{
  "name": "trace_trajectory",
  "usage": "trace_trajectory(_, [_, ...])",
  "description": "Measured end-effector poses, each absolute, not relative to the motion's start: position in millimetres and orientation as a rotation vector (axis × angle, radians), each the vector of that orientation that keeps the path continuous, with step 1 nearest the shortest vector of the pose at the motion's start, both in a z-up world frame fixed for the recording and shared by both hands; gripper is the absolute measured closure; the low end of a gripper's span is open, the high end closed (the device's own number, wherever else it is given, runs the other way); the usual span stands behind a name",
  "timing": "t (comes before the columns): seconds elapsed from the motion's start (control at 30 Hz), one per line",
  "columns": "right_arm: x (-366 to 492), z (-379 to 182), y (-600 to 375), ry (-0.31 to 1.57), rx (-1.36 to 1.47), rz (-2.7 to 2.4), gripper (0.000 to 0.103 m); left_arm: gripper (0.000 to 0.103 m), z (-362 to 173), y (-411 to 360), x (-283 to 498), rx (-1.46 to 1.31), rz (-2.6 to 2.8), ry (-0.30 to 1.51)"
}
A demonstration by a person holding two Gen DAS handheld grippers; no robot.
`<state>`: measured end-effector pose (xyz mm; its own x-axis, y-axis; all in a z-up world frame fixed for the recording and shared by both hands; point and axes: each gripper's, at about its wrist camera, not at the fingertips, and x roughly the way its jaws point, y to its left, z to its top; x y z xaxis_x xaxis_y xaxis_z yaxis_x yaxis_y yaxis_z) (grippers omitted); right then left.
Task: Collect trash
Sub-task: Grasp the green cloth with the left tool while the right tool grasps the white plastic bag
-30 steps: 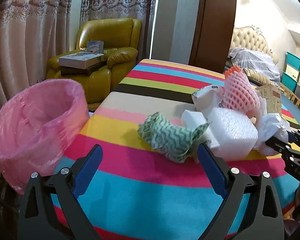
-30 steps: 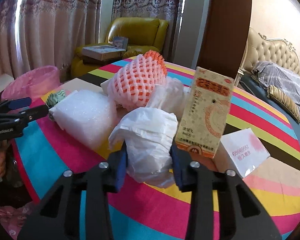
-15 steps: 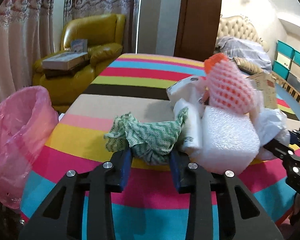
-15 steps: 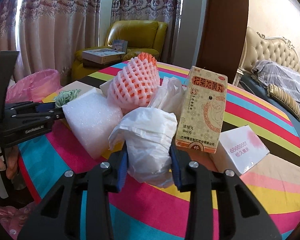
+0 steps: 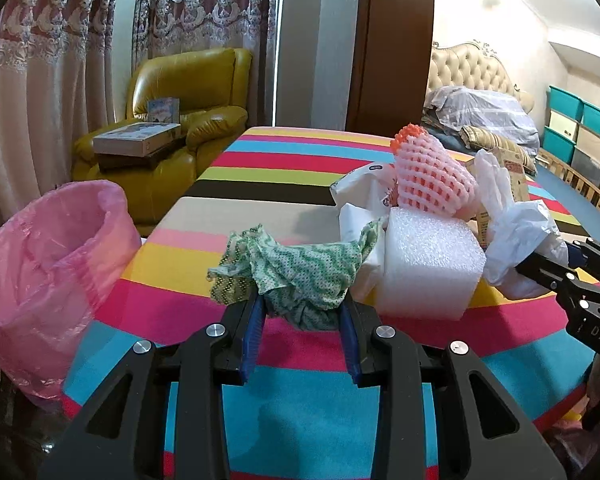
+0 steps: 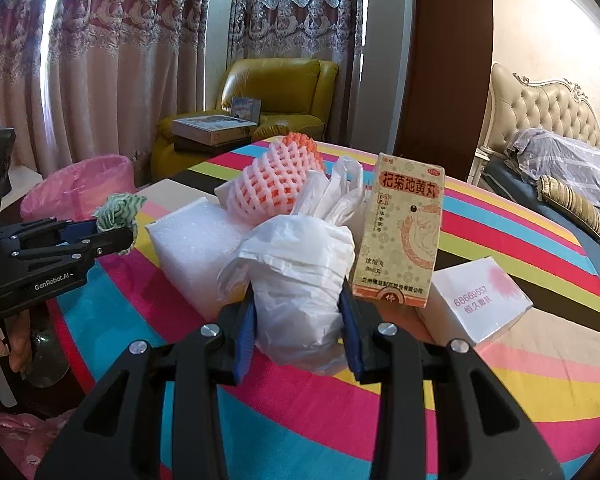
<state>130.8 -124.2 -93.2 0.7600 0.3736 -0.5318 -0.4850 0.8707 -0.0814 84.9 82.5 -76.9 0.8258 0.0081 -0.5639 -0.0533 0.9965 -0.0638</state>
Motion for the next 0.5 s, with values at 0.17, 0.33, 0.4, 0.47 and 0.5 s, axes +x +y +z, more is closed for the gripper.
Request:
trace_trajectory(0.17, [122.7, -87.3, -119.5, 0.505, -0.226, 0.473, 0.067, 0.071, -73.3, 82.7, 76.0, -0.077, 0.028, 0.581])
trace_trajectory(0.33, [116.3, -81.9, -118.0, 0.485, -0.223, 0.472, 0.067, 0.071, -68.8, 79.8, 64.6, -0.067, 0.019, 0.552])
trace_trajectory(0.4, [113.8, -80.1, -118.2, 0.477, -0.221, 0.469, 0.067, 0.071, -67.8, 78.5, 58.6, -0.062, 0.015, 0.536])
trace_trajectory(0.47, [111.8, -78.3, -119.4, 0.47, -0.217, 0.467, 0.067, 0.071, -66.8, 77.1, 54.4, -0.06, 0.009, 0.526])
trace_trajectory(0.5, [111.3, -77.7, -119.1, 0.469, -0.215, 0.467, 0.067, 0.071, -66.5, 76.4, 52.6, -0.06, 0.006, 0.522])
